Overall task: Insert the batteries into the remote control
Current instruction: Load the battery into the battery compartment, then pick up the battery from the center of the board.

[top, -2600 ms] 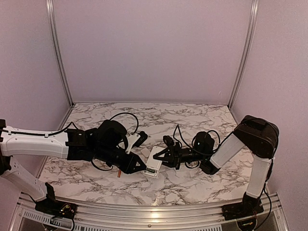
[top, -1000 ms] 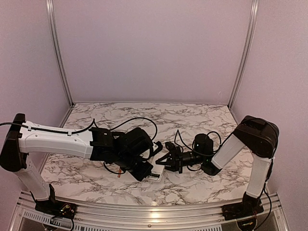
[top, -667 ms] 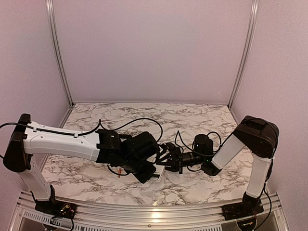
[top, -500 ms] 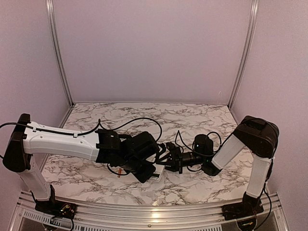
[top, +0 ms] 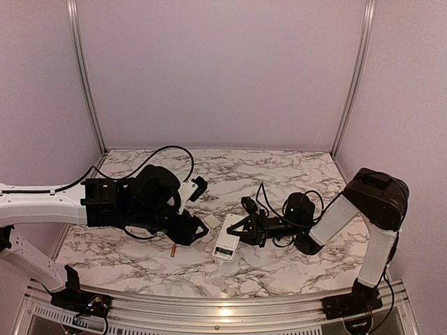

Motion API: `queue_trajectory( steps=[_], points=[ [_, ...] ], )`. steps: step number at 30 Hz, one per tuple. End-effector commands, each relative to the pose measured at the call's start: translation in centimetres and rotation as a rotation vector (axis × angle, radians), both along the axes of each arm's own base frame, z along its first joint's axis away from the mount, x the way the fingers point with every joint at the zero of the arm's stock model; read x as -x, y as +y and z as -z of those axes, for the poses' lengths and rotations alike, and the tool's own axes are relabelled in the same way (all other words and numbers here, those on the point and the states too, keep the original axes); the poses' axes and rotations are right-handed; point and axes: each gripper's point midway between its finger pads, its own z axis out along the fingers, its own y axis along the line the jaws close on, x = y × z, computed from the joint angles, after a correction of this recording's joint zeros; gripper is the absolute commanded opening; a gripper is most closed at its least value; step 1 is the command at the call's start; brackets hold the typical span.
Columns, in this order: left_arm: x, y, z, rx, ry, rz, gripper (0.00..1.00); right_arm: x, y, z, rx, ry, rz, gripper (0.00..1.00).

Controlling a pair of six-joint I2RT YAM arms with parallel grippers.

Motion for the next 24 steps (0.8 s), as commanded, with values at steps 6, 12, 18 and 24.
queue_trajectory(
  steps=[6,12,18,24],
  points=[
    [-4.0,6.3,2.0,-0.035,0.018,-0.243,0.57,-0.1,-0.6,-3.8,-0.034,-0.302,-0.007,0.00],
    [-2.9,9.6,6.8,-0.208,0.099,-0.279,0.57,-0.7,-1.3,-3.5,0.038,-0.352,0.000,0.00],
    [-3.0,11.4,9.9,-0.288,0.198,-0.328,0.57,-1.0,-2.2,-3.3,0.062,-0.367,0.012,0.00],
    [-3.7,10.8,12.4,-0.317,0.255,-0.341,0.51,-0.8,-2.3,-3.8,0.056,-0.419,0.000,0.00]
  ],
)
